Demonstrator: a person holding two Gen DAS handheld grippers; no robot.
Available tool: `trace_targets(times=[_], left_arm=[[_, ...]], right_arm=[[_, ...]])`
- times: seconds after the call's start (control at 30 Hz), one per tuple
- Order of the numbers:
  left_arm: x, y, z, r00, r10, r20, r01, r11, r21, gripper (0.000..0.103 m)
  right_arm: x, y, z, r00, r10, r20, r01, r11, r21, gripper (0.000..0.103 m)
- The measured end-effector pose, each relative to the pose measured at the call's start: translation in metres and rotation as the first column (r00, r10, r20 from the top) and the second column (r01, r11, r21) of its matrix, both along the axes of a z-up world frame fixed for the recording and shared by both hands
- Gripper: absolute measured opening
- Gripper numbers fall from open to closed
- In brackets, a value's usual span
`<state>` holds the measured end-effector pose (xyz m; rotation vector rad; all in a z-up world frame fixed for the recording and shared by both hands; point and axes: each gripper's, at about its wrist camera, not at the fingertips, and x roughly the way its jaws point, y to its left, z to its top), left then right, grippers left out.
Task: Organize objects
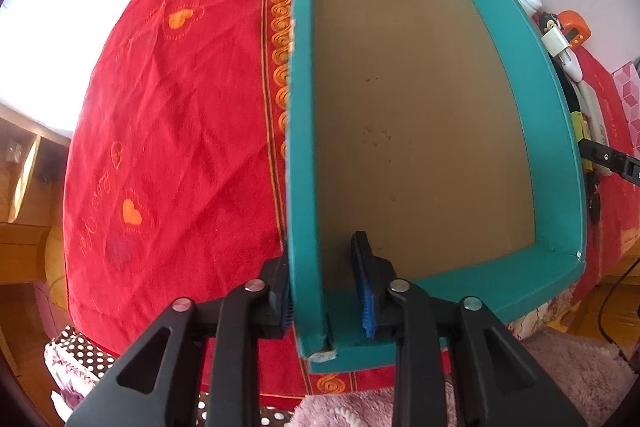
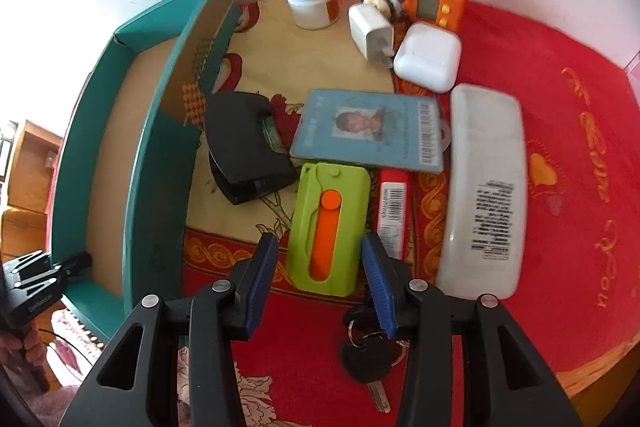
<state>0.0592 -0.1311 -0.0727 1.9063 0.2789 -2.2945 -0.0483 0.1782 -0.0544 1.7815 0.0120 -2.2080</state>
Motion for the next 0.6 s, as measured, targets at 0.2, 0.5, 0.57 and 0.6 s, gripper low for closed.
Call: trace_targets(times=[0.2, 0.5, 0.57, 0.6], left_arm=[[-0.002, 0.011, -0.003, 1.000, 0.027, 0.009, -0.026, 0.999, -0.023, 0.050], [0.007, 0.002, 0.001, 0.995, 0.097, 0.029, -0.096, 0.994, -0.050, 0.043], [0.008, 0.001, -0.001, 0.995, 0.100, 0.024, -0.099, 0.993, -0.062, 0.043], [0.008, -0.002, -0.003, 0.994, 0.107, 0.025, -0.105, 0.992, -0.063, 0.044]], right_arm=[[0.000, 0.001, -0.005, 0.999, 0.039, -0.003, -0.039, 0.999, -0.003, 0.046], [0.000, 0.005, -0.004, 0.998, 0.068, 0.006, -0.067, 0.998, -0.014, 0.047], [-0.001, 0.002, -0.004, 0.997, 0.079, 0.011, -0.079, 0.997, 0.009, 0.047], [-0.001, -0.001, -0.004, 0.996, 0.088, 0.012, -0.088, 0.996, 0.024, 0.047]])
